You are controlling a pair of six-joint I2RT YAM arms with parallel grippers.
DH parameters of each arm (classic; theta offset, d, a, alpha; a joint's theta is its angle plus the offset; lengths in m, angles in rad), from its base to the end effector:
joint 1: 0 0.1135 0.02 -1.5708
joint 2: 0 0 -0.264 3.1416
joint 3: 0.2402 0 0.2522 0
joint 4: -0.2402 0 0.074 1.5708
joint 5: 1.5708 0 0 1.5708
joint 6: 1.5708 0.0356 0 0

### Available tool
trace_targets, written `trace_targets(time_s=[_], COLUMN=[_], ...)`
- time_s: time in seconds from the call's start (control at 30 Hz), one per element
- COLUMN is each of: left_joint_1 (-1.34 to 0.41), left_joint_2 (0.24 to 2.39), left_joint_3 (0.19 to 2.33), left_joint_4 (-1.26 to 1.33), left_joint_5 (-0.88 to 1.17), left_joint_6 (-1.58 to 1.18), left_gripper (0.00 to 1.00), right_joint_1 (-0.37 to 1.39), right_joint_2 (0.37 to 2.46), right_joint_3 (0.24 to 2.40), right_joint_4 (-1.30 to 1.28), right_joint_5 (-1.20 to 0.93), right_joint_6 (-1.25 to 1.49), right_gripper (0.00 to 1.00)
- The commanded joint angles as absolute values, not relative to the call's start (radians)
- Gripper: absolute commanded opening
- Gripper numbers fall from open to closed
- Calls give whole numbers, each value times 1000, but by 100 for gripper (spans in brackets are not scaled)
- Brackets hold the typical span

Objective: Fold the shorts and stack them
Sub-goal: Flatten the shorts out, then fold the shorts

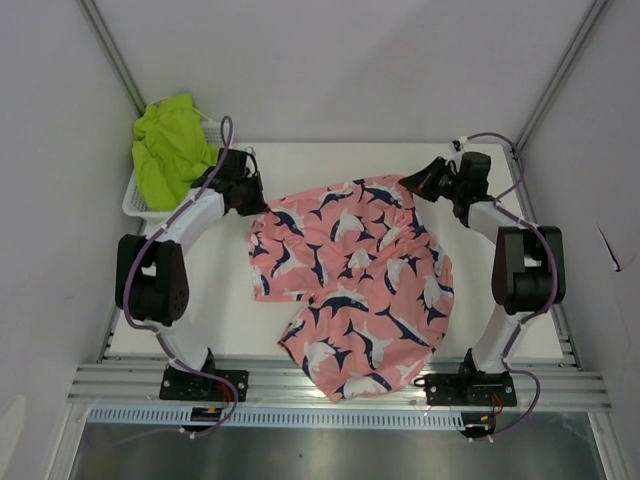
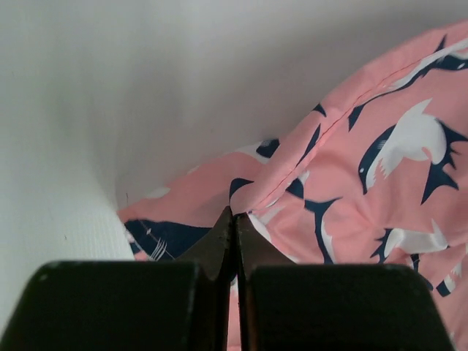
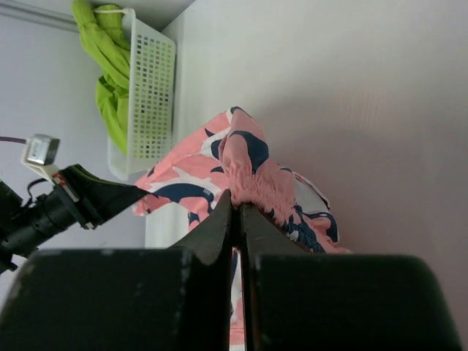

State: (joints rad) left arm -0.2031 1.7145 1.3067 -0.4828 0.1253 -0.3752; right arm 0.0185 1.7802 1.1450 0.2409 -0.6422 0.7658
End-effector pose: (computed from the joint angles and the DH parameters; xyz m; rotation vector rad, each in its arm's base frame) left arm 0.3666 -0.0800 0.2477 -0.1592 2.4902 -0.4017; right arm 0.4018 0.0288 0.2353 0.3185 2.0339 1.1301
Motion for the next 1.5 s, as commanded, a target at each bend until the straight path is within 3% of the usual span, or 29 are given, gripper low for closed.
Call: trace_targets(time_s=[0.0,0.37,0.4,0.43,0.47,0.5,0.53,0.57,0.6,0.63,0.67,0.8,0.97,1.2,1.27,1.47], left_joint_1=[-164,-130,-130,-129,-129,-129,-127,-129,-127,-127,-129,-136,-187,-368,-447,-641], left_joint_2=[1768,2123,2149,2189,2204,2215,2220,2215,2204,2192,2160,2064,1951,1714,1635,1505], left_joint_3=[1425,1834,1886,1908,1949,1982,1989,1980,1974,1962,1930,1856,1778,1441,1320,1099], left_joint_4=[-405,-523,-550,-560,-567,-575,-574,-571,-562,-536,-525,-485,-488,-336,-305,-209], left_joint_5=[107,6,-14,-38,-73,-96,-118,-147,-149,-152,-153,-155,-170,-98,-101,-75], left_joint_6=[-393,-307,-305,-305,-310,-313,-325,-330,-333,-337,-341,-342,-305,-342,-368,-442], left_gripper=[0,0,5,11,22,46,58,68,71,74,85,87,88,88,88,88], right_joint_1=[28,9,11,9,9,12,14,15,15,15,12,-28,-52,-86,-98,-133], right_joint_2=[1880,2291,2362,2397,2433,2495,2523,2543,2559,2559,2547,2435,2216,1946,1899,1801], right_joint_3=[1287,1780,1833,1886,1999,2056,2109,2203,2236,2249,2244,2140,1841,1475,1407,1210], right_joint_4=[431,419,401,350,316,275,188,148,109,71,71,66,28,-63,-71,-71], right_joint_5=[-634,-588,-584,-580,-572,-540,-517,-496,-468,-457,-448,-431,-384,-252,-236,-212], right_joint_6=[753,753,750,743,732,720,691,671,652,637,620,609,568,525,522,519], right_gripper=[0,0,0,7,20,64,82,92,99,100,100,99,97,75,75,60])
